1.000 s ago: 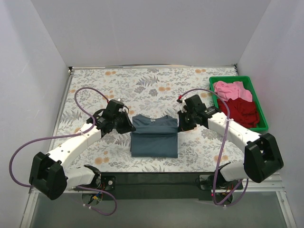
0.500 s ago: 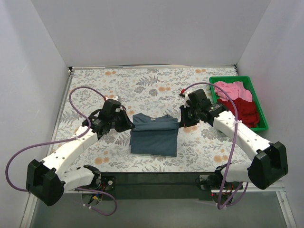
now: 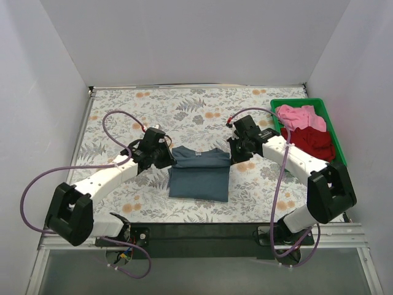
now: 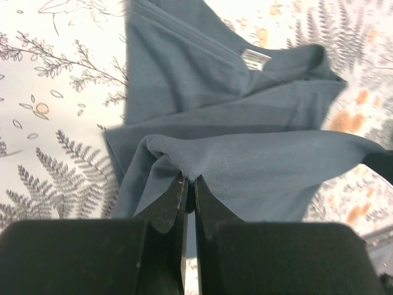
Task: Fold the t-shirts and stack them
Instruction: Fold the tshirt
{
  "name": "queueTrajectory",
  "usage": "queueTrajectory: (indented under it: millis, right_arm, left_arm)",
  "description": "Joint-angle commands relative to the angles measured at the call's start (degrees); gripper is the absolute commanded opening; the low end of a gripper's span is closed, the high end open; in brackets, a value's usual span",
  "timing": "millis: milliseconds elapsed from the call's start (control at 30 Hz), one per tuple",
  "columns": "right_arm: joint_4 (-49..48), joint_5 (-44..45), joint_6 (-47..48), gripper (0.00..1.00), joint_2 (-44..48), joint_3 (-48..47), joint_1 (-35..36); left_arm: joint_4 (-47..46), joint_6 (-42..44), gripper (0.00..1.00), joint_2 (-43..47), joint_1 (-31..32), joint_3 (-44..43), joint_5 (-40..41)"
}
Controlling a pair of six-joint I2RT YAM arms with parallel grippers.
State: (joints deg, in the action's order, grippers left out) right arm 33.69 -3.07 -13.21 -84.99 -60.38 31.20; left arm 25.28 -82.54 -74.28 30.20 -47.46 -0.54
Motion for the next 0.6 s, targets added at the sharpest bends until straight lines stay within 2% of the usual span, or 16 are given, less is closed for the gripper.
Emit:
queueTrajectory:
  millis: [0, 100, 167, 233, 267, 333, 367, 433, 467, 567]
  right_arm:
    - [-2.48, 6.14, 2.22, 0.01, -2.72, -1.32, -0.88]
    - [-4.50, 7.37, 2.93, 0.02, -5.27, -1.06, -1.05]
    - [-5.39, 7.64, 3.19, 0.13, -6.32, -1.14, -1.14]
    - [-5.74, 6.94, 3.54, 0.21, -6.50, -2.02, -1.14]
    - [-5.74, 6.68, 3.63, 0.27, -6.24, -2.28, -1.14]
    - [-5.74, 5.97, 4.07, 0.32, -4.15, -2.72, -0.97]
    - [-5.92, 4.75, 4.33, 0.35, -3.17, -2.73, -1.05]
    - [-7.06, 3.51, 5.47, 0.36, -0.28, -1.59, -1.05]
    - [-7.67, -0.14, 6.00, 0.37, 0.69, -0.97, -1.05]
    - [-9.87, -6.22, 7.15, 0.38, 3.42, 1.65, -0.88]
  left_arm:
    - [-3.56, 1.42, 0.00, -3.40, -0.75, 1.14, 7.48]
    - [-5.85, 1.59, 0.00, -7.44, -1.02, 1.23, 7.74]
    - [-6.03, 2.03, 0.01, -9.56, -1.10, 0.45, 7.66]
    - [-5.33, 2.12, 0.08, -10.71, -1.10, -0.78, 7.92]
    - [-5.15, 2.12, 0.21, -10.54, -1.02, -0.96, 8.09]
    - [-4.28, 2.03, 0.35, -8.44, -1.02, -1.32, 8.53]
    - [-4.10, 2.12, 0.46, -7.29, -1.02, -1.32, 8.71]
    - [-2.96, 2.56, 0.62, -4.05, -0.93, -0.97, 8.71]
    - [-2.52, 3.08, 0.76, -3.07, -0.84, -0.70, 8.62]
    - [-0.67, 3.79, 0.79, 1.14, 0.47, 0.96, 8.80]
